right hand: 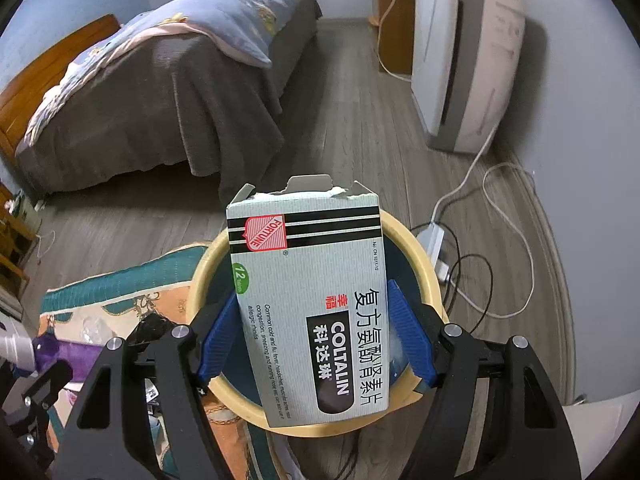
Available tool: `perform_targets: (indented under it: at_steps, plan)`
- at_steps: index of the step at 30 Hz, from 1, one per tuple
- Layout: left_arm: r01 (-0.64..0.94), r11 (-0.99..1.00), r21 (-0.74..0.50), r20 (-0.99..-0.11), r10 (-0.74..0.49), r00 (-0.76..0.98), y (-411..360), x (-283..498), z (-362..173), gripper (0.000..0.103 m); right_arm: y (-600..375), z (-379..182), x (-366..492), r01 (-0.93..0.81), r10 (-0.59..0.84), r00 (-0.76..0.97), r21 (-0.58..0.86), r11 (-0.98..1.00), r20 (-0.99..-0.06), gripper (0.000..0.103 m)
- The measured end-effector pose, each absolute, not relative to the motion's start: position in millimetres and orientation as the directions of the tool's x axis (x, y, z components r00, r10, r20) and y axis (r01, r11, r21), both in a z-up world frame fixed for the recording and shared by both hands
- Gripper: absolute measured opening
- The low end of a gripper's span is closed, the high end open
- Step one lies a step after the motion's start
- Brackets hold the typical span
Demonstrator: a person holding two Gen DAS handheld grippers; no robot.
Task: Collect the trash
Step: 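Release the box into the bin with right tool while left tool drops the purple bottle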
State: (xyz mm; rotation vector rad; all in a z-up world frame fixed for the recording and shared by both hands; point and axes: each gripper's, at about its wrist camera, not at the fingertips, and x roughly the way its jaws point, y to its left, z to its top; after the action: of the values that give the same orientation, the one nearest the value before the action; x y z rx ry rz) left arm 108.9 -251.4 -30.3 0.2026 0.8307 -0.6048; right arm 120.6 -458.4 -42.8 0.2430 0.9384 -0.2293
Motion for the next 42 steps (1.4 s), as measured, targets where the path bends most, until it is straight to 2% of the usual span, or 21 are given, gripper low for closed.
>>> perform_targets:
  at_steps: [4,18,20,22,24,27,28,29,42]
  plan:
    - [0.595,0.800,-0.076,-0.762,-0.431,0.483,-275,124,-40,0.034,-469,-52,122,0.321,-0.085,0.555,0.119,0.940,-0.828,0.071]
    - [0.648,0.761,0.035,-0.794,-0.373,0.481,-326,136,-73,0.034,-482,-78,132,0.367,-0.089,0.508,0.122,0.922,-0.857,0.073]
    - [0.638,0.769,0.032,-0.791,-0.371,0.486,-326,139,-71,0.046,-484,-77,131,0.372,-0.087,0.516,0.131,0.919,-0.852,0.082]
    - [0.632,0.774,0.032,-0.779,-0.377,0.500,-324,139,-68,0.056,-485,-73,130,0.375,-0.096,0.528,0.131,0.918,-0.844,0.084]
    - [0.622,0.782,0.030,-0.775,-0.375,0.509,-320,140,-66,0.061,-487,-72,129,0.380,-0.103,0.529,0.127,0.916,-0.842,0.087]
    - [0.599,0.800,0.025,-0.768,-0.368,0.524,-314,140,-63,0.080,-487,-72,129,0.391,-0.110,0.523,0.123,0.912,-0.845,0.097]
    - [0.586,0.810,0.027,-0.763,-0.362,0.536,-311,139,-61,0.089,-487,-70,128,0.397,-0.117,0.521,0.119,0.910,-0.845,0.097]
    - [0.572,0.820,0.033,-0.759,-0.352,0.548,-308,139,-59,0.094,-487,-69,128,0.401,-0.123,0.521,0.115,0.909,-0.845,0.097]
    - [0.414,0.908,0.062,-0.732,-0.240,0.637,-213,115,-23,0.096,-460,-41,123,0.364,-0.142,0.532,0.075,0.928,-0.835,0.097]
